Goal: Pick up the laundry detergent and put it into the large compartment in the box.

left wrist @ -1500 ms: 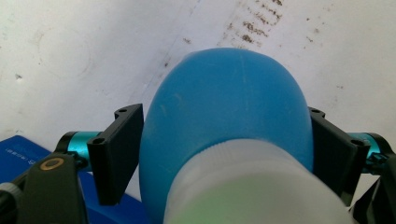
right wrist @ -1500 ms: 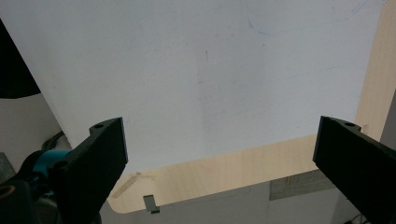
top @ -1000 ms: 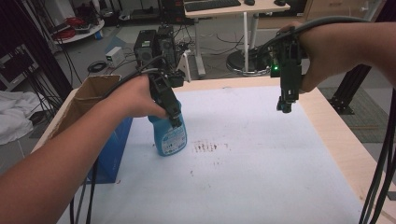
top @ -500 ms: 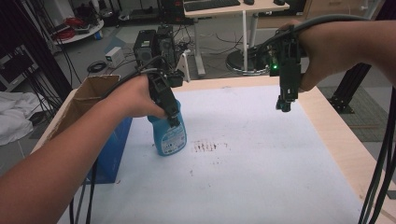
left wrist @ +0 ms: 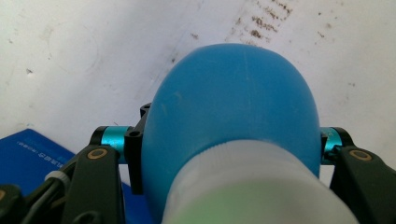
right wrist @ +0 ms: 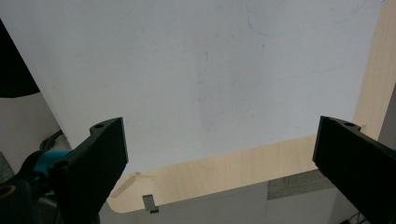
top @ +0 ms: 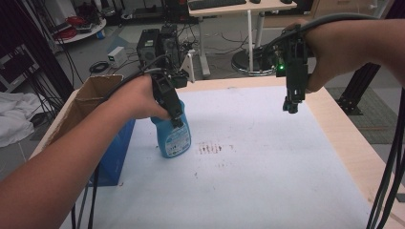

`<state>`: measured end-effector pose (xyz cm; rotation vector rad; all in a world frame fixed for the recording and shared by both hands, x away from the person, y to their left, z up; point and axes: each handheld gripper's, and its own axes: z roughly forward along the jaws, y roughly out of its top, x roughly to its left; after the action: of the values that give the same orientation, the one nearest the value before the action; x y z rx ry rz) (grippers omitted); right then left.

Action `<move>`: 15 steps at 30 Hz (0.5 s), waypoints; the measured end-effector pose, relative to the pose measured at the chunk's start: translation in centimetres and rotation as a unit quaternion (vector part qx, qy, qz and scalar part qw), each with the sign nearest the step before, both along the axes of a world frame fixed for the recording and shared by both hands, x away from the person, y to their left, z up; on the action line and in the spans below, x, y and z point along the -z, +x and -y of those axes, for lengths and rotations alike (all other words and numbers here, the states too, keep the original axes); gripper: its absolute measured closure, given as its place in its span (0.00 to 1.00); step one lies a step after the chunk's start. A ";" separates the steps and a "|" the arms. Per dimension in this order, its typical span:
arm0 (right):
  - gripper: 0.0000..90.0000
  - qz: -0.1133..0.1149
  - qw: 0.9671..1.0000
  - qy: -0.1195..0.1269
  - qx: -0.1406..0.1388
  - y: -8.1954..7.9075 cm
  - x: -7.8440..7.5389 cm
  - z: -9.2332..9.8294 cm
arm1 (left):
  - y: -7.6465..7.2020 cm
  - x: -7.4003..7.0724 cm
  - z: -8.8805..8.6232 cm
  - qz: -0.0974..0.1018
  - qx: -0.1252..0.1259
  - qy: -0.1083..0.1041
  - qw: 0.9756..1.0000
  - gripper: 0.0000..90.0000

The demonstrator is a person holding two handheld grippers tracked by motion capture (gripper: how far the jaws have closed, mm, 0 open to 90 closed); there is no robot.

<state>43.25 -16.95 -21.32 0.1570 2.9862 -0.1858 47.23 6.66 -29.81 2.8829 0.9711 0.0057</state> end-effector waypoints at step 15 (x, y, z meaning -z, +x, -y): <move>0.02 0.006 1.000 0.006 -0.004 -0.5 -0.4 0.1 | -1.3 -6.2 -1.7 -0.008 -0.012 -0.005 1.000 0.43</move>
<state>42.79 -17.05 -20.89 0.1482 2.9761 -0.1653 45.90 8.41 -23.62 2.8665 1.0071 -0.0208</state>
